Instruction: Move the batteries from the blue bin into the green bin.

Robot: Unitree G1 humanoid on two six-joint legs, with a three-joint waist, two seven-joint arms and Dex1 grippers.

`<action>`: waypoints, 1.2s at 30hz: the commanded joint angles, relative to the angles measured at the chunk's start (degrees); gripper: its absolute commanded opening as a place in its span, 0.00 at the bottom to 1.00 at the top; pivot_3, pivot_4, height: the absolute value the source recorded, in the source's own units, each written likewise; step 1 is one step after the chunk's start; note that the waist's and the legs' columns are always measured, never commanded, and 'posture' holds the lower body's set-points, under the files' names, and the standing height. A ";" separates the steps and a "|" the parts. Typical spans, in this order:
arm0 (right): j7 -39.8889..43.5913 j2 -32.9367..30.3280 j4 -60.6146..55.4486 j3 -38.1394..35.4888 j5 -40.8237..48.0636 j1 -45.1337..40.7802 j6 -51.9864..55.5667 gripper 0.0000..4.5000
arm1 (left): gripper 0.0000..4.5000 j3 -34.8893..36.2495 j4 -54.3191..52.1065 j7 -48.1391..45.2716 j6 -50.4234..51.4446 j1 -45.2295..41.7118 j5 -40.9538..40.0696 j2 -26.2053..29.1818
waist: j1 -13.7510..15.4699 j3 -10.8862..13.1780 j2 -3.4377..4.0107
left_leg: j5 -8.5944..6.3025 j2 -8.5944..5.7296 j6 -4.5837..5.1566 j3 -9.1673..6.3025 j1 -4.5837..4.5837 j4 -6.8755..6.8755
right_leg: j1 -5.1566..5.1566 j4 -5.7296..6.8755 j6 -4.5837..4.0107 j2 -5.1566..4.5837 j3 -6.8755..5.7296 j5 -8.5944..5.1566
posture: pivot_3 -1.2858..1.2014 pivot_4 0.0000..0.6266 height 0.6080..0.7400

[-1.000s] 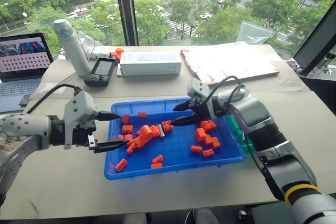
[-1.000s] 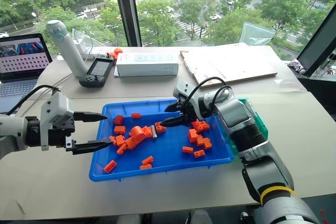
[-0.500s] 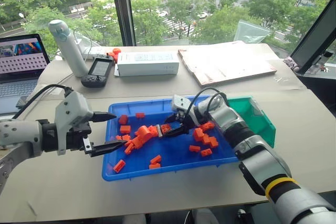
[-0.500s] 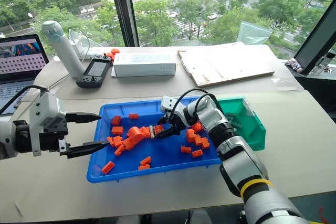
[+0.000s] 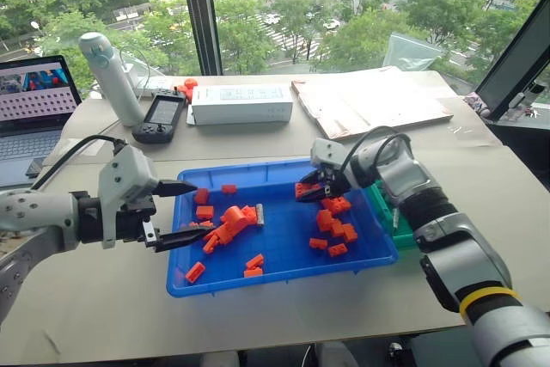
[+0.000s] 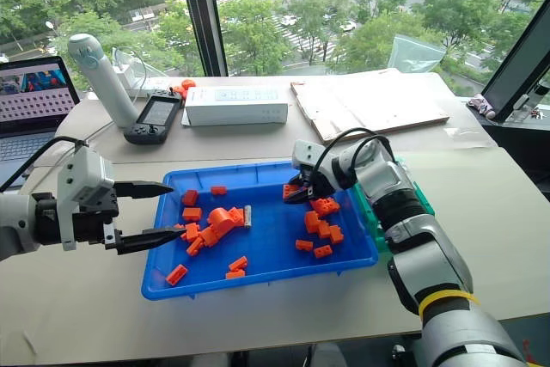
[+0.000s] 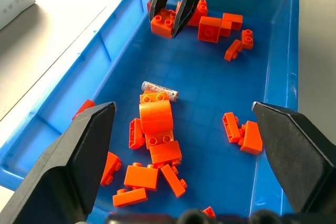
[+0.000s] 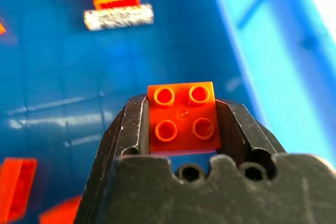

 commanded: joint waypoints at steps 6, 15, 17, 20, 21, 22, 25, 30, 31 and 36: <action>-4.98 -4.75 -2.12 -2.53 -3.66 -0.74 1.27 0.74 | 1.00 -4.86 3.08 -1.65 -3.71 -5.12 1.98 -0.97 | -0.23 0.01 0.00 | 0.02 0.00 -0.01 0.01 0.00 -0.02 | 0.02 0.01 0.00 0.02 0.03 0.00 | 0.52 0.24 0.94; -2.99 3.93 -13.81 -2.57 2.76 2.38 7.58 0.99 | 1.00 -4.14 2.99 -2.52 -3.14 -4.46 2.40 -0.37 | -0.13 0.01 0.00 | 0.04 0.00 0.03 0.00 0.00 0.01 | 0.04 0.06 0.00 0.04 0.07 -0.01 | 0.52 0.24 0.94; -3.63 6.21 -14.36 -1.54 2.56 3.27 8.02 0.99 | 1.00 -3.40 2.53 -2.40 -2.72 -3.87 2.24 -0.13 | 0.07 0.01 0.00 | 0.03 0.00 0.02 0.00 0.00 0.03 | 0.06 0.05 0.00 0.04 0.04 -0.01 | 0.52 0.24 0.94; -4.18 9.74 -13.38 -0.01 2.14 4.37 7.78 0.99 | 1.00 -1.93 1.67 -2.21 -2.03 -2.65 1.84 0.26 | 0.22 0.01 0.00 | 0.02 0.00 0.00 -0.02 0.00 0.06 | 0.01 0.06 0.01 0.03 -0.01 0.00 | 0.52 0.24 0.94; -4.36 11.04 -12.36 0.42 2.02 4.47 7.52 0.99 | 1.00 -1.33 1.31 -2.14 -1.74 -2.15 1.67 0.38 | 0.16 0.01 0.00 | 0.02 0.00 0.00 -0.02 -0.01 0.07 | -0.01 0.06 0.01 0.03 -0.01 0.00 | 0.52 0.24 0.94; -4.91 12.22 -11.05 0.64 1.82 4.35 7.11 0.99 | 1.00 -0.79 0.98 -2.05 -1.50 -1.71 1.48 0.46 | 0.08 0.01 0.00 | 0.02 0.00 0.00 -0.02 -0.01 0.07 | -0.01 0.06 0.00 0.03 -0.01 0.00 | 0.52 0.24 0.94; -7.62 14.97 -5.57 0.64 0.62 3.28 4.69 0.99 | 1.00 0.72 0.01 -1.73 -0.74 -0.55 0.77 0.60 | -0.01 0.01 0.00 | 0.03 0.04 -0.01 -0.02 0.00 0.04 | 0.00 0.08 0.00 0.04 -0.02 0.00 | 0.52 0.24 0.94; -9.26 18.23 1.78 1.60 -0.93 2.23 0.83 0.99 | 1.00 3.34 -1.66 -1.14 0.68 1.31 -0.12 0.79 | -0.01 0.01 0.00 | 0.03 0.04 -0.02 -0.02 0.00 0.04 | -0.03 0.07 0.00 0.04 -0.04 0.00 | 0.52 0.24 0.94; -8.99 18.60 2.46 1.76 -1.07 2.25 0.51 0.99 | 1.00 3.66 -1.87 -1.04 0.89 1.51 -0.23 0.78 | -0.03 0.01 0.00 | 0.03 0.04 -0.02 -0.02 0.00 0.03 | -0.03 0.07 0.00 0.04 -0.05 0.00 | 0.52 0.24 0.94; -7.82 18.78 3.89 2.49 -2.47 2.99 -0.98 0.99 | 1.00 4.64 -2.64 -0.32 1.35 2.48 -0.85 0.91 | -0.17 0.01 0.00 | 0.03 0.06 -0.03 -0.02 0.00 0.01 | -0.02 0.08 -0.01 0.05 -0.04 0.00 | 0.52 0.24 0.94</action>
